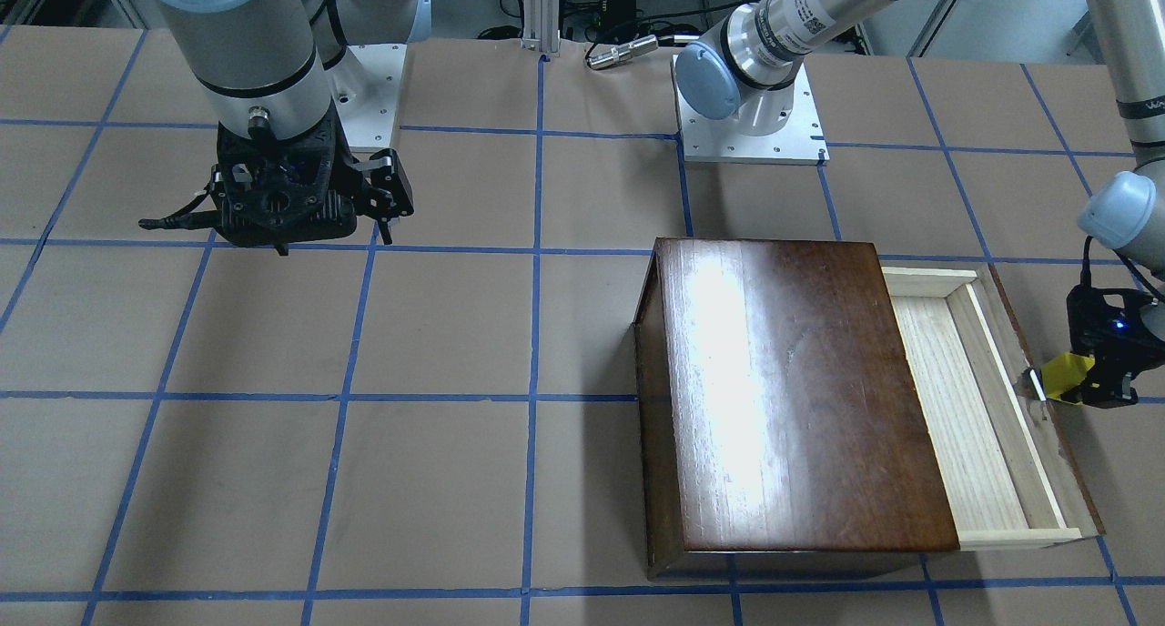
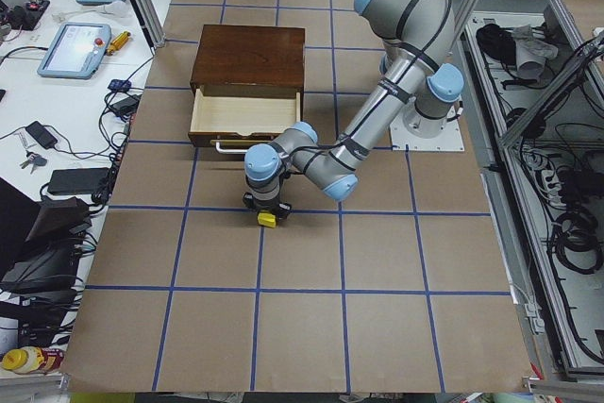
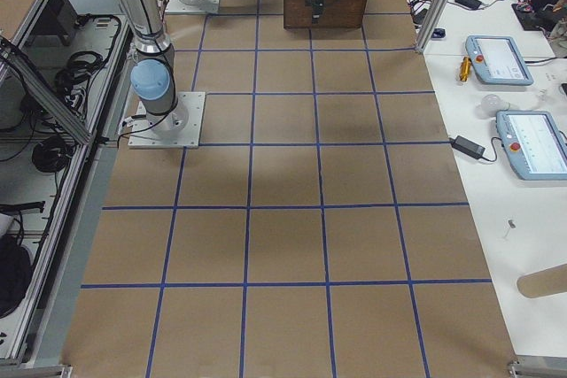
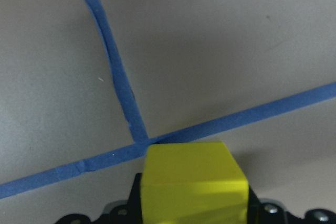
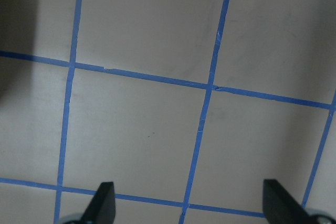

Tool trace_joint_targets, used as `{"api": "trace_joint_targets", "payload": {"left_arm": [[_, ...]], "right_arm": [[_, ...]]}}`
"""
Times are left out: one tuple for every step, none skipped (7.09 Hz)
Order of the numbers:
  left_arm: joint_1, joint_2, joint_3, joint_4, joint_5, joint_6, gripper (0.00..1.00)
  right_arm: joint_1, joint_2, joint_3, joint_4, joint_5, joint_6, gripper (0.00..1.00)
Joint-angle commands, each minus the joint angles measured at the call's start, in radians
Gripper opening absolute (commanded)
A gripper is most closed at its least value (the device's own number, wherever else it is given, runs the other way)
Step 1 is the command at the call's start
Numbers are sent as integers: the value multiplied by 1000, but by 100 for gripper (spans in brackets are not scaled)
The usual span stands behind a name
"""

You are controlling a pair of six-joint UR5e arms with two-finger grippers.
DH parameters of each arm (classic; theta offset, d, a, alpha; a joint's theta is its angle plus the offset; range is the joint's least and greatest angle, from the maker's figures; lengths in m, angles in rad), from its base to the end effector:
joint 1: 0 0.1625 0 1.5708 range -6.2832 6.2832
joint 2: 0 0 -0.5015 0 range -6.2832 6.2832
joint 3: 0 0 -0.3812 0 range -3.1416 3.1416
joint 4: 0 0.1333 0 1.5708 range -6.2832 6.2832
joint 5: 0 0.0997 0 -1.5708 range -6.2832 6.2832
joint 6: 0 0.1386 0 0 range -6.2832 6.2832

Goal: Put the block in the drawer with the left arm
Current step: 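Close the left gripper on the yellow cube and lift it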

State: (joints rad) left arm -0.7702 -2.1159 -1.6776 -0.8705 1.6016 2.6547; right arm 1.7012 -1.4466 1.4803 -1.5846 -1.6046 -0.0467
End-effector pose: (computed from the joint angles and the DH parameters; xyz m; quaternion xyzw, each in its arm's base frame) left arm 0.3906 -0.5587 0.2265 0.7993 0.6002 0.0190 0.0215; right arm 0.1977 -0.5187 0.5068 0.0886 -0.9959 -0.0092 0.0173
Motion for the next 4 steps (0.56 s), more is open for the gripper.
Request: {"api": "trace_joint_targets", "payload": {"left_arm": [[-14, 62, 21, -16, -5, -47, 0], [-24, 110, 24, -36, 0, -144, 0], [-53, 167, 26, -94, 0, -186, 0], [-81, 230, 33, -164, -2, -270, 0]], "right_arm": [[0, 0, 0, 0, 0, 1, 100], [0, 0, 0, 0, 0, -1, 100], [0, 0, 0, 0, 0, 1, 100], [0, 0, 0, 0, 0, -1, 100]]}}
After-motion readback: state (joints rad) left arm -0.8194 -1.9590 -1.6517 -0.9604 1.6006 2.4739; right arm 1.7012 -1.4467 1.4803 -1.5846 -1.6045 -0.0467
